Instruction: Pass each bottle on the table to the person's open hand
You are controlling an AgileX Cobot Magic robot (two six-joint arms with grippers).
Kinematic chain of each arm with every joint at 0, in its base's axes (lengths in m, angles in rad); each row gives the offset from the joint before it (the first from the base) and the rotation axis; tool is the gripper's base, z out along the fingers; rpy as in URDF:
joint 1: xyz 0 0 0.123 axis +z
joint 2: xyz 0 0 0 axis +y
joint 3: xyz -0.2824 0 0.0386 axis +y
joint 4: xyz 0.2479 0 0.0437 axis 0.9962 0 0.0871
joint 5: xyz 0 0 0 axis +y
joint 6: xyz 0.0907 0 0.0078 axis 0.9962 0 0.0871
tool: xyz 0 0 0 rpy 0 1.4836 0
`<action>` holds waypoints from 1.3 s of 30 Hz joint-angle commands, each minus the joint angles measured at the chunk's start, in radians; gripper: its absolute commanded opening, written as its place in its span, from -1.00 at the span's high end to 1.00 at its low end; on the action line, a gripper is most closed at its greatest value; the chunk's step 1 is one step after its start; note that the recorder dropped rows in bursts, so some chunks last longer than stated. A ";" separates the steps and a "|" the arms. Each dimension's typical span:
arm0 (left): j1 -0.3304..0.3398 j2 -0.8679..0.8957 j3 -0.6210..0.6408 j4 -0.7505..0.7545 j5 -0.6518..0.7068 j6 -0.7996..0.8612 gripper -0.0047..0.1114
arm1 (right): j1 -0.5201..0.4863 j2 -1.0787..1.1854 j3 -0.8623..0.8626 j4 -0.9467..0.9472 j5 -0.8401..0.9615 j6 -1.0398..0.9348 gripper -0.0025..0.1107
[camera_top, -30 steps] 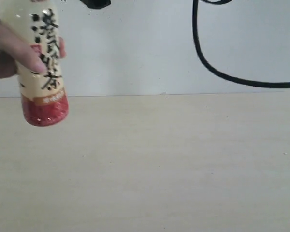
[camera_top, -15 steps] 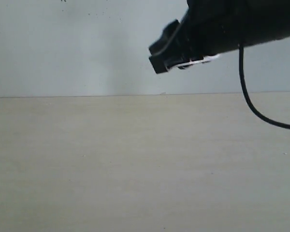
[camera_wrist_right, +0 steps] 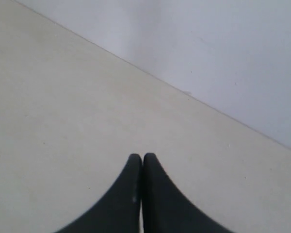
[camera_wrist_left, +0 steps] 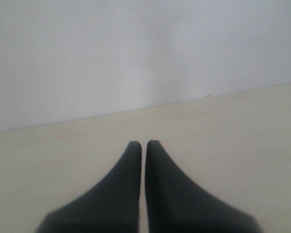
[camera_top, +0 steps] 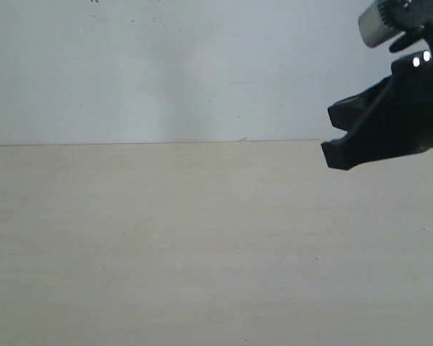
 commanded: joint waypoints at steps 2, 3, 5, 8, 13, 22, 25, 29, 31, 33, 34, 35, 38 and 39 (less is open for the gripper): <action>0.002 0.004 0.004 -0.002 -0.007 0.003 0.85 | -0.011 -0.009 0.158 0.005 -0.166 0.026 0.96; 0.002 0.004 0.004 -0.002 -0.007 0.003 0.85 | -0.011 -0.009 0.186 0.005 -0.202 0.028 0.96; 0.002 0.004 0.004 -0.002 -0.007 0.003 0.85 | -0.011 -0.009 0.240 0.005 -0.303 0.030 0.96; 0.002 0.004 0.004 -0.002 -0.007 0.003 0.85 | -0.011 -0.009 0.260 0.008 -0.273 0.050 0.96; 0.002 0.004 0.004 -0.002 -0.007 0.003 0.85 | -0.011 -0.011 0.260 0.008 -0.273 0.050 0.96; 0.002 0.004 0.004 -0.002 -0.007 0.003 0.85 | -0.011 -0.011 0.260 0.010 -0.273 0.050 0.96; 0.002 0.004 0.004 -0.002 -0.007 0.003 0.85 | -0.048 -0.021 0.266 0.095 -0.271 0.050 0.96; 0.002 0.004 0.004 -0.002 -0.007 0.003 0.85 | -0.175 -0.119 0.302 0.172 -0.115 0.050 0.96; 0.002 0.004 0.004 -0.002 -0.007 0.003 0.85 | -0.263 -0.186 0.337 0.172 -0.050 0.050 0.96; 0.002 0.004 0.004 -0.002 -0.007 0.003 0.85 | -0.364 -0.253 0.393 0.172 -0.059 0.052 0.96; 0.002 0.004 0.004 -0.002 -0.007 0.003 0.85 | -0.404 -0.287 0.418 0.172 -0.065 0.052 0.96; 0.002 0.004 0.004 -0.002 -0.007 0.003 0.85 | -0.442 -0.318 0.450 0.172 -0.069 0.052 0.96; 0.002 0.004 0.004 -0.002 -0.007 0.003 0.85 | -0.547 -0.445 0.535 0.174 -0.102 0.052 0.96; 0.002 0.004 0.004 -0.002 -0.007 0.003 0.85 | -0.579 -0.502 0.571 0.175 -0.126 0.052 0.96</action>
